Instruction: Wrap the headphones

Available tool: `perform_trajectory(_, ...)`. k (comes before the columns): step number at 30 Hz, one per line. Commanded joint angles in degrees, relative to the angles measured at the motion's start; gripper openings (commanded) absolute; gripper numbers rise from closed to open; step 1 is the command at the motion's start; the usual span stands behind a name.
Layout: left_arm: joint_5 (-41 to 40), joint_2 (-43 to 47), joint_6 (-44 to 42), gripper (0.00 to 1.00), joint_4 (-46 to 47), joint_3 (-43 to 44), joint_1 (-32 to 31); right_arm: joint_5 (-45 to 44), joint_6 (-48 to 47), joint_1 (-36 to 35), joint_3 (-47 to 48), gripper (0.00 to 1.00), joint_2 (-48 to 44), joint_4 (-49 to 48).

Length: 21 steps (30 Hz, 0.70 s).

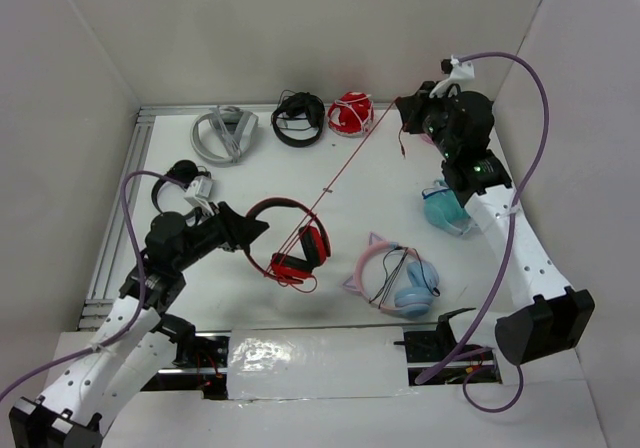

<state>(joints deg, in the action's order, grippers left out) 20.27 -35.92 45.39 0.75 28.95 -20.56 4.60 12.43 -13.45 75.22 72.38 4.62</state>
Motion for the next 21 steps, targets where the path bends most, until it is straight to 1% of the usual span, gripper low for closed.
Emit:
perform_trajectory(1,2.39,2.17,0.41,0.00,1.79,2.95,-0.36,0.05,-1.17,1.94,-0.43,0.00,-1.98,-7.97)
perform_trajectory(4,4.24,2.61,0.05,0.00,2.58,4.01,-0.36,2.16,-1.26,1.94,-1.47,0.00,-0.75,-8.04)
perform_trajectory(6,4.07,3.05,0.14,0.00,2.85,5.59,-0.45,3.92,-0.13,1.76,-4.98,0.00,-0.23,-9.62)
perform_trajectory(9,7.57,3.40,0.05,0.00,6.01,7.26,-0.45,5.95,-0.56,-0.34,-8.15,0.00,2.14,-12.53)
perform_trajectory(10,10.03,3.23,0.49,0.00,6.80,7.96,-0.45,6.21,-0.91,-2.26,-8.42,0.00,3.20,-12.45)
perform_trajectory(13,11.63,1.91,2.42,0.00,9.96,9.10,-0.36,6.99,-0.12,-5.26,-9.74,0.00,7.07,-14.46)
perform_trajectory(16,10.58,1.29,5.93,0.00,14.35,9.46,-0.45,10.76,3.56,-7.63,-13.77,0.00,8.65,-21.74)
perform_trajectory(17,9.97,1.12,6.64,0.00,16.63,9.55,-0.45,12.26,6.35,-8.51,-16.92,0.00,8.83,-24.37)
perform_trajectory(18,9.53,0.86,7.25,0.00,18.04,9.46,-0.45,15.49,7.25,-9.30,-17.99,0.00,9.27,-29.18)
perform_trajectory(19,9.00,0.59,8.13,0.00,19.19,9.55,-0.45,16.13,8.04,-10.35,-18.61,0.00,9.71,-30.36)
perform_trajectory(21,8.03,-0.11,10.59,0.00,22.34,9.72,-0.36,15.62,7.97,-15.01,-18.88,0.00,11.55,-30.90)
